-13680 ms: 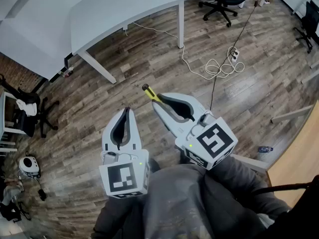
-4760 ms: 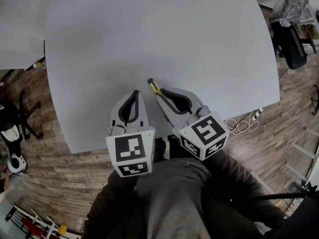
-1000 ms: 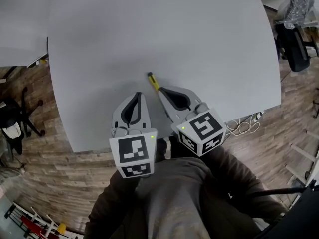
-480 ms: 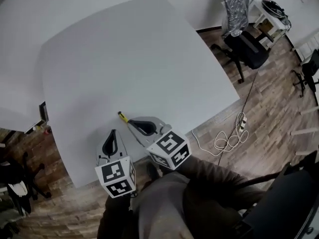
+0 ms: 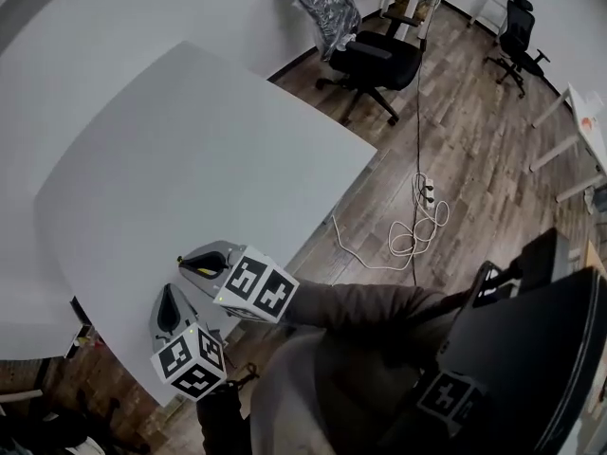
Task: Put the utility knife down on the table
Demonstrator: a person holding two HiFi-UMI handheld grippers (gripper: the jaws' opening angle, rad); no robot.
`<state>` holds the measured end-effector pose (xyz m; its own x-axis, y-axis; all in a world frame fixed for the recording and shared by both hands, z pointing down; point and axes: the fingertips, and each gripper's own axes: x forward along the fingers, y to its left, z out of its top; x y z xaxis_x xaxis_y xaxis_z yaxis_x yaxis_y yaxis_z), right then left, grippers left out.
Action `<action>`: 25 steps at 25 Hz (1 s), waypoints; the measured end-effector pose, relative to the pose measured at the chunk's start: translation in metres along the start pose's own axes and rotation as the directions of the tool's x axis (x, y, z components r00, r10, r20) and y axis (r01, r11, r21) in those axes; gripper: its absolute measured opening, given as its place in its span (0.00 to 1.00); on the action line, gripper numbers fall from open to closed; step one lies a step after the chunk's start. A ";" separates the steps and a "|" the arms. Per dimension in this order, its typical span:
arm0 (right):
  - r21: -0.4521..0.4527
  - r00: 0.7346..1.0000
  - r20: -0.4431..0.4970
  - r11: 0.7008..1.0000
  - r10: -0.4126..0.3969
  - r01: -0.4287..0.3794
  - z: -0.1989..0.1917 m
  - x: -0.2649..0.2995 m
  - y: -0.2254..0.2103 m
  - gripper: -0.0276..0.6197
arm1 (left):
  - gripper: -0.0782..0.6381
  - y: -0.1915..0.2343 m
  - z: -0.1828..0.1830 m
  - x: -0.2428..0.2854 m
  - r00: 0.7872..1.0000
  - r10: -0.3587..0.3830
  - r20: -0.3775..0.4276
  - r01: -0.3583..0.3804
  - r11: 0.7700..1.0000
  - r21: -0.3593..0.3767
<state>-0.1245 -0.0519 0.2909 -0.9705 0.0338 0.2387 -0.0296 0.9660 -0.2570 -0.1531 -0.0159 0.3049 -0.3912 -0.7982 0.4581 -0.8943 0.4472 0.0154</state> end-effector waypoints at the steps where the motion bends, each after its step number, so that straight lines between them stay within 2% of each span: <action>1: 0.004 1.000 0.001 1.000 0.000 0.000 0.001 -0.001 -0.001 0.05 | 0.11 -0.002 0.001 0.000 1.000 0.000 0.001 0.000 1.000 0.003; 25: -0.012 1.000 -0.008 1.000 -0.017 0.017 -0.013 -0.016 -0.011 0.04 | 0.11 -0.031 -0.010 0.009 0.999 -0.033 0.001 0.033 0.999 0.014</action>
<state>-0.1055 -0.0599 0.3023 -0.9679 0.0196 0.2507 -0.0429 0.9695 -0.2414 -0.1269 -0.0326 0.3170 -0.3613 -0.8129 0.4568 -0.9098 0.4146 0.0183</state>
